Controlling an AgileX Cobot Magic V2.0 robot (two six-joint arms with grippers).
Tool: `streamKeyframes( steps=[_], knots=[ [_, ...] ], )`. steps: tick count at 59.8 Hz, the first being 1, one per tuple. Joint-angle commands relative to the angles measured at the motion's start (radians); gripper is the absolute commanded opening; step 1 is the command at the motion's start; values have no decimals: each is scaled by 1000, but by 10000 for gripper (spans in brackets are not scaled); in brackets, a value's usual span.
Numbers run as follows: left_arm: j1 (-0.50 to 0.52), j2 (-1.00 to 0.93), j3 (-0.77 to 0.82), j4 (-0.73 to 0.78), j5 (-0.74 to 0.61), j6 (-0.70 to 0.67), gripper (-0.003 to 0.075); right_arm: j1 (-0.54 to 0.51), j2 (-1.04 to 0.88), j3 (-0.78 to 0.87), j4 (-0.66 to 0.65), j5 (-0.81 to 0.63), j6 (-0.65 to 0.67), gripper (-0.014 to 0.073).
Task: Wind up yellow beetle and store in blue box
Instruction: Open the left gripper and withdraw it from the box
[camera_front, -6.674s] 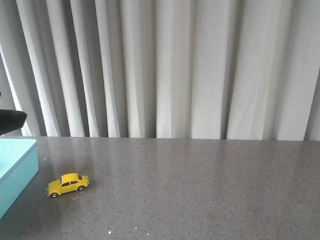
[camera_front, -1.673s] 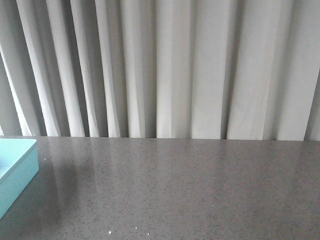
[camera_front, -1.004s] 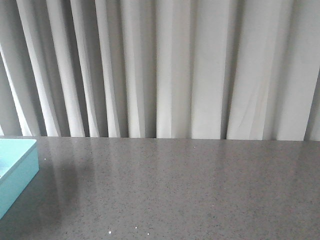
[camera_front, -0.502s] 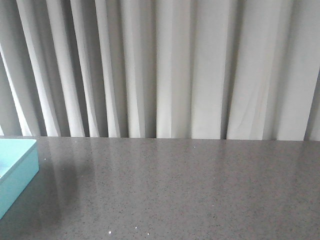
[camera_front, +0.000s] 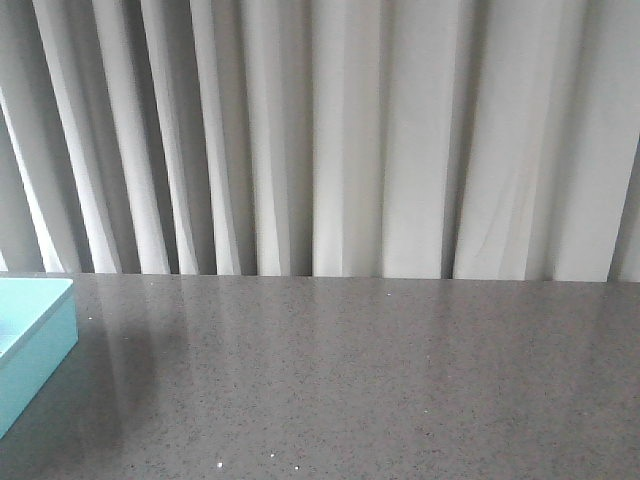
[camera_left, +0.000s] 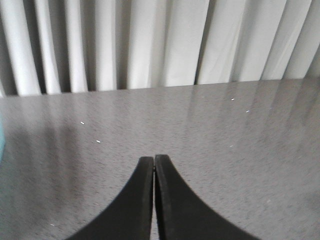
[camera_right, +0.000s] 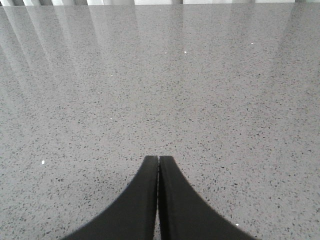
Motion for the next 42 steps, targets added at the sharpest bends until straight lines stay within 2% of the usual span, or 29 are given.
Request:
streamKeyframes(
  steps=[1, 9, 25, 33, 42],
  knots=[
    [-9, 3, -14, -49, -28, 90, -6, -3, 3, -27, -2, -66, -3, -7],
    [-88, -13, 42, -53, -92, 160, -6, -3, 3, -27, -2, -66, -3, -7],
    [-304, -133, 328, -22, -463, 172, -6, -3, 3, -27, -2, -66, -3, -7],
    [-316, -155, 482, -18, -651, 170, -6, -3, 3, -27, -2, -66, -3, -7],
    [-315, -152, 582, -52, -751, 150, -6, -3, 3, -27, -2, -66, -3, -7]
  ],
)
